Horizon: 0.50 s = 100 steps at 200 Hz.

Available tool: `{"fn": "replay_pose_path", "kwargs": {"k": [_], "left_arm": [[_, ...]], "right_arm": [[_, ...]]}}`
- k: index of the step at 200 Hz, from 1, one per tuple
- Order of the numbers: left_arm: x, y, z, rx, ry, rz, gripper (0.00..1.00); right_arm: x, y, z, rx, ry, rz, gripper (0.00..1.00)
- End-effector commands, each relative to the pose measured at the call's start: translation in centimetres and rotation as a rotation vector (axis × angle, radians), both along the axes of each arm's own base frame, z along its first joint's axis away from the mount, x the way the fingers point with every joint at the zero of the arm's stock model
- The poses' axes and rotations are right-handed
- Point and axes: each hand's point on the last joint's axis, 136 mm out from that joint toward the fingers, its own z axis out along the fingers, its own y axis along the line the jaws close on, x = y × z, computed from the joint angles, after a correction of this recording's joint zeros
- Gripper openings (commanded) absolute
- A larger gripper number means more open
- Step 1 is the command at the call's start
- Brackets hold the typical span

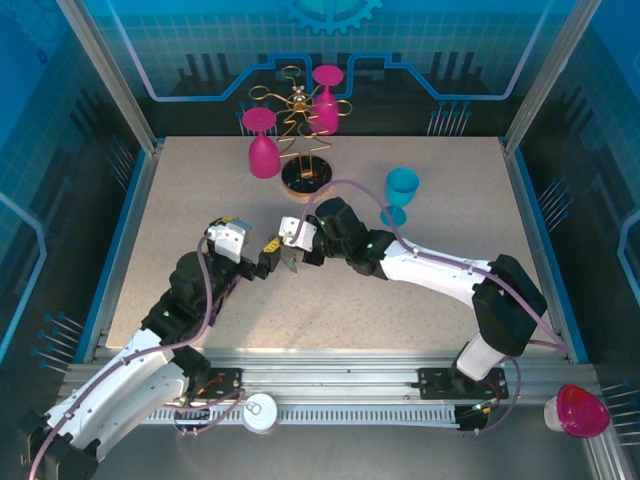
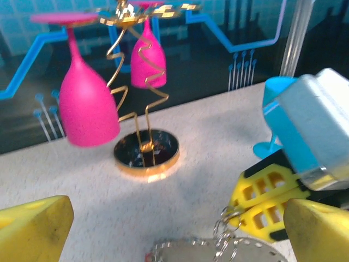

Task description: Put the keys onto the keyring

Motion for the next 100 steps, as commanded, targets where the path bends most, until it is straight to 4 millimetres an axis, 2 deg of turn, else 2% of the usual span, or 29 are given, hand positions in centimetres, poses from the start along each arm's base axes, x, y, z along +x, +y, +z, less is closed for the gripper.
{"fn": "replay_pose_path", "kwargs": {"k": [1,24,37,42,100], "left_arm": [[0.7,3.8,3.5,-0.141,-0.061,0.220,0.99],[1.4,4.6,2.4,-0.138,-0.019,0.280,0.99],[1.8,4.2,1.9,-0.131,0.001,0.273,0.99],[1.9,4.1,1.5,-0.124,0.012,0.269,0.99],[3.6,3.8,-0.9,-0.063,0.106,0.283,0.99]], "right_arm": [[-2.1,-2.8,-5.7,-0.170,0.038,0.037,0.00],[-3.3,-6.3,-9.0,-0.295,0.093,-0.027,0.00],[-3.9,-7.9,-9.9,-0.330,0.119,-0.069,0.00],[-4.5,-9.0,-11.0,-0.358,0.142,-0.086,0.00],[-5.8,-17.3,-13.7,-0.622,0.143,-0.301,0.00]]}}
